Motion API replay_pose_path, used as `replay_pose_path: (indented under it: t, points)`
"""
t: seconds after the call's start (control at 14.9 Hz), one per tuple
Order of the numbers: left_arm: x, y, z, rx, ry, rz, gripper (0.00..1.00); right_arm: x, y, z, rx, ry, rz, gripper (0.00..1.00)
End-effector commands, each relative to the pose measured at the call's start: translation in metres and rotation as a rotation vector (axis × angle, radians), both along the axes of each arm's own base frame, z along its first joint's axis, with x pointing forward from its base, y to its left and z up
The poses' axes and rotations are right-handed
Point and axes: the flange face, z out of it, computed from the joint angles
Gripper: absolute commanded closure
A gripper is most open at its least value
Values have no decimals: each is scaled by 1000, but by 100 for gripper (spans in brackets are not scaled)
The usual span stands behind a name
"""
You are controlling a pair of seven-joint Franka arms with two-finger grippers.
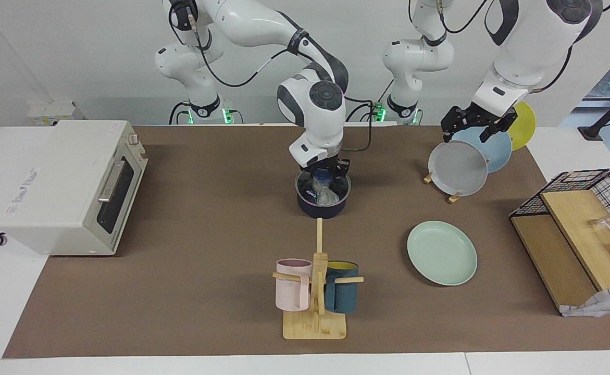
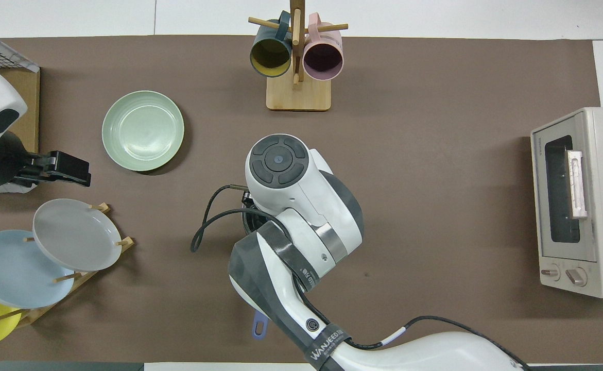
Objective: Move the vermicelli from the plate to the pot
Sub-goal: 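Lower the glass lid onto the black pot with the right gripper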
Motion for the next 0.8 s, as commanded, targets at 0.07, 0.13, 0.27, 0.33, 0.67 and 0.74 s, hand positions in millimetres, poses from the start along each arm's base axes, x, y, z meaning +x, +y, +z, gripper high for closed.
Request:
replay_pose_path:
  t: [0.07, 0.13, 0.27, 0.33, 0.67, 0.74]
  points:
    - [-2, 4, 4, 10, -1, 1, 0, -3, -5, -11, 8, 13, 12, 17]
    - [-2, 5, 4, 11, 1, 1, 0, -3, -5, -12, 8, 13, 11, 11]
    - [-2, 4, 4, 10, -1, 1, 0, -2, -5, -11, 8, 11, 10, 0]
    - [-2, 4, 4, 10, -1, 1, 0, -1, -5, -8, 5, 9, 13, 0]
    - [-2, 4, 4, 10, -1, 1, 0, 5, -6, 18, -3, -26, 26, 0]
    - [-2, 4, 4, 10, -1, 1, 0, 7, -8, 20, -19, -42, 36, 0]
